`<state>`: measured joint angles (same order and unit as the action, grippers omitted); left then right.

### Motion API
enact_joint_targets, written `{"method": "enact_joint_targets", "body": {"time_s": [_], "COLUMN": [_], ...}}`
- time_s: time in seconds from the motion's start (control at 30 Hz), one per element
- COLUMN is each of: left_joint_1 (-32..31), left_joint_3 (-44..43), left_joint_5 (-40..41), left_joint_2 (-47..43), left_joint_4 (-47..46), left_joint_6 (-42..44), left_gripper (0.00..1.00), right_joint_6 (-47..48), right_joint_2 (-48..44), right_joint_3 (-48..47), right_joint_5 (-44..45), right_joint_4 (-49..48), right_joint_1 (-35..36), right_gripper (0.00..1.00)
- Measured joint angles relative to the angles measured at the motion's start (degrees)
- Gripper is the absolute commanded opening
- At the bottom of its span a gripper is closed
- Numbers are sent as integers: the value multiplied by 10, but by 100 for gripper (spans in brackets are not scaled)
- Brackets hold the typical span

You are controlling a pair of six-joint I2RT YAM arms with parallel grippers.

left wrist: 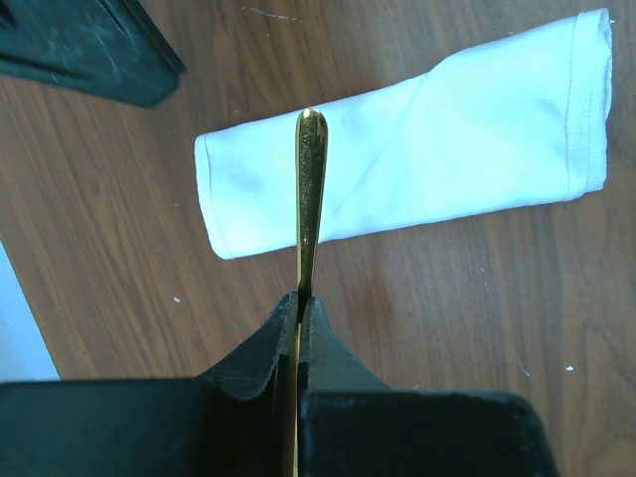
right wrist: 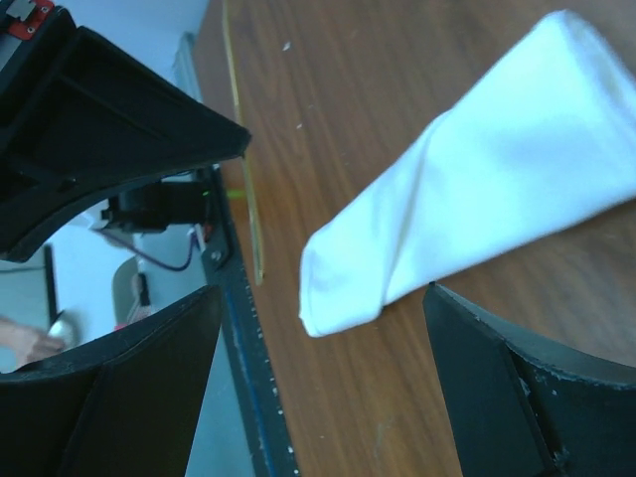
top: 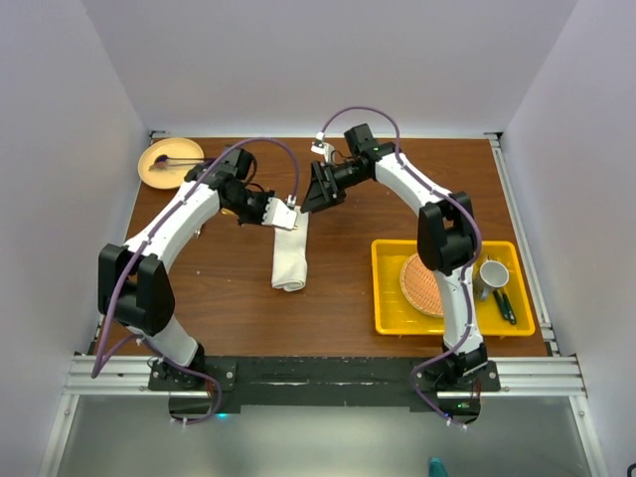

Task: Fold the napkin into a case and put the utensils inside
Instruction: Pass from the left arm to the right, then pass from the right arm to the left

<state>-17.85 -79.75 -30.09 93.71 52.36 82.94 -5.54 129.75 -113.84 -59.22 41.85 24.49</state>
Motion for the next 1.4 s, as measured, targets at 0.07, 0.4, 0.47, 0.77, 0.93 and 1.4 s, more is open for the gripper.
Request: {"method": "enact_joint_targets", "body": {"time_s": [0.07,0.4,0.47,0.77,0.93,1.4], "left_joint_1": [-7,-35,-36,-16,61,81], "left_joint_3": [5,9,9,27,34,28], "left_joint_5": [5,10,10,16,81,102], "left_joint_2": [-5,-14,-14,-41,-111,-146], "left_joint_4": [-2,-6,-7,-109,-307,-518], "left_joint_6": [9,32,32,-114,-431,-1043], "left_gripper": [0,0,0,69,72,57], "right_joint_6": [2,18,19,-33,-121,-216], "right_joint_2": [4,35,38,17,-53,-226], "right_joint_3": [4,7,7,57,130,270], "right_joint_5": [-18,-60,-66,-63,33,257], "right_joint_4": [6,39,39,-39,-177,-492], "right_joint_1": [11,75,79,69,50,71], "right_gripper": [86,33,0,0,0,0]}}
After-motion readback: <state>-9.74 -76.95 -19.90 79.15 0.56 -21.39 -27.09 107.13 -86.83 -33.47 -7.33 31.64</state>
